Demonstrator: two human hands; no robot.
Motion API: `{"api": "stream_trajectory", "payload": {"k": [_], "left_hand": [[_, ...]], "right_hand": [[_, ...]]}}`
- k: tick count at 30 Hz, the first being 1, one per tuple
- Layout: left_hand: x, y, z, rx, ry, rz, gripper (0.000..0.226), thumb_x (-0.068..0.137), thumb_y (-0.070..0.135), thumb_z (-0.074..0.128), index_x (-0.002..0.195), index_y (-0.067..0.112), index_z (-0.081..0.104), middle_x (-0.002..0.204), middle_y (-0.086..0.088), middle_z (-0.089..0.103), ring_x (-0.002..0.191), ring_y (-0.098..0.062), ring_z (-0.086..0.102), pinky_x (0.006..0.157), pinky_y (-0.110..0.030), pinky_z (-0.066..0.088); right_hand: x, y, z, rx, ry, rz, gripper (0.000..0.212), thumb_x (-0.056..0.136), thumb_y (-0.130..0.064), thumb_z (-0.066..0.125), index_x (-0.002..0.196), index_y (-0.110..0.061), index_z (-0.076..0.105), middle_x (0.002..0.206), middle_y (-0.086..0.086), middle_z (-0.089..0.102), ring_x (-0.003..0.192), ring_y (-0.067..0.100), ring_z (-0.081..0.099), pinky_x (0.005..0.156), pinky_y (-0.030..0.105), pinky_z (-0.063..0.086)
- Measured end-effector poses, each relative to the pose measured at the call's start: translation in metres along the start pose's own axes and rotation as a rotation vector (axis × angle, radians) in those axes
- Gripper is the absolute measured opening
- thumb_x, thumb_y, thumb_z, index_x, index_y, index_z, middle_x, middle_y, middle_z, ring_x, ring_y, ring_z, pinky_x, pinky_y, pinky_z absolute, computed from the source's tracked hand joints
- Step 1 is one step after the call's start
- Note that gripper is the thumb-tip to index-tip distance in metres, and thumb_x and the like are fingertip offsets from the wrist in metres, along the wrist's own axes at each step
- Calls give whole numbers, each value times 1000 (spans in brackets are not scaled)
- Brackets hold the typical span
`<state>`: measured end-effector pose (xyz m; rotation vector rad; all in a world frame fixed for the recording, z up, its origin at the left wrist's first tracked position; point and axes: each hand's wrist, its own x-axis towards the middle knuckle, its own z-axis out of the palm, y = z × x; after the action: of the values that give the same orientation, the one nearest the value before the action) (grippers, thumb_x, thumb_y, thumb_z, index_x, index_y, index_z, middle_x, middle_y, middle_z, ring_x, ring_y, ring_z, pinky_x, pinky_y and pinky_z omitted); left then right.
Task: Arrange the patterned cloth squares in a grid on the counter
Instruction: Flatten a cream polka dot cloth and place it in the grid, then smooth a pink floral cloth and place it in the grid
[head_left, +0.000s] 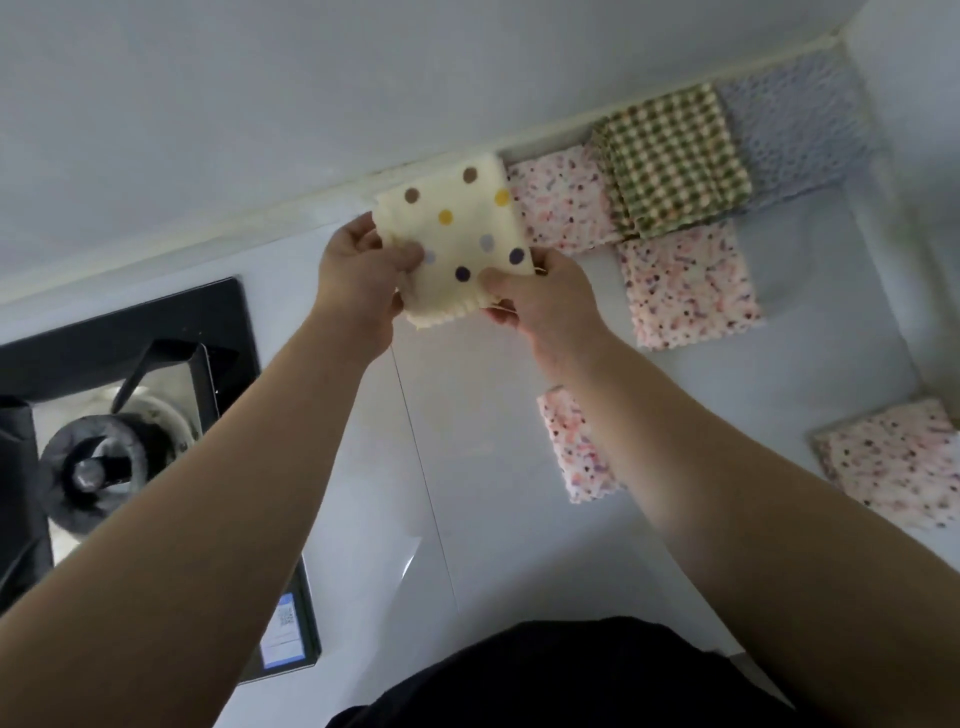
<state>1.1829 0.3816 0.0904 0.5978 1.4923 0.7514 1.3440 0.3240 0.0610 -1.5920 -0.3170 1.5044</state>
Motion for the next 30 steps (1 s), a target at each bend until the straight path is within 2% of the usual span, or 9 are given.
{"api": "stream_trajectory", "payload": {"k": [2,5,9,11,15,22,25,27,30], "left_hand": [[14,4,6,36,40,28,51,87,-8,66,131,15,56,117,0,73,102,-20,73,81,-47,62],[29,4,12,70,81,45,50,86,-6,68,131,14,56,116,0,73,102,-19,73,85,-50,61],[38,-1,16,163,192,47,54,77,4,74,126,18,57,113,4,72,100,-16,72,85,-44,62],[40,-3,19,201,246,75,47,79,4,71,120,20,56,109,6,71,97,-13,71,83,-38,61],[40,-5,23,286,343,150,35,83,9,64,112,25,52,99,13,63,88,-6,64,70,-26,54],[39,-11,22,556,358,293,35,89,11,58,120,16,44,104,10,50,89,-9,55,63,-16,41],[31,-21,14,954,385,660,44,84,2,53,124,15,45,141,-3,40,117,-23,52,88,-25,45],[28,-26,3,1274,366,899,48,77,-2,48,122,14,54,143,-7,44,125,-29,47,101,-37,39],[18,-24,-12,1458,202,861,50,79,-5,53,123,15,61,131,-4,57,121,-31,48,103,-41,34]], "right_hand": [[14,-2,4,-149,38,-68,20,86,-14,73,106,-14,68,101,5,74,90,22,72,75,34,62],[27,-4,9,-437,96,-197,24,88,-29,65,108,-16,69,96,-1,73,88,18,70,81,39,61],[28,-3,10,-576,136,-318,41,97,-25,63,133,-12,49,111,-7,58,97,11,58,71,11,44],[27,0,10,-585,151,-387,43,97,-23,63,134,-11,44,114,-4,59,97,12,59,65,5,42],[24,9,14,-671,154,-460,39,99,-30,60,130,-12,46,118,4,62,99,17,61,77,26,52],[18,13,14,-931,169,-468,43,102,-37,53,137,-13,43,128,10,50,101,24,57,72,32,44],[16,14,18,-961,121,-466,37,104,-34,51,134,-11,48,123,11,54,103,26,56,79,35,46],[14,16,24,-981,66,-471,32,104,-31,50,129,-12,53,119,9,56,102,26,56,85,39,50],[10,21,34,-990,-6,-461,28,104,-30,50,124,-12,57,112,7,56,99,25,57,86,40,52]]}}
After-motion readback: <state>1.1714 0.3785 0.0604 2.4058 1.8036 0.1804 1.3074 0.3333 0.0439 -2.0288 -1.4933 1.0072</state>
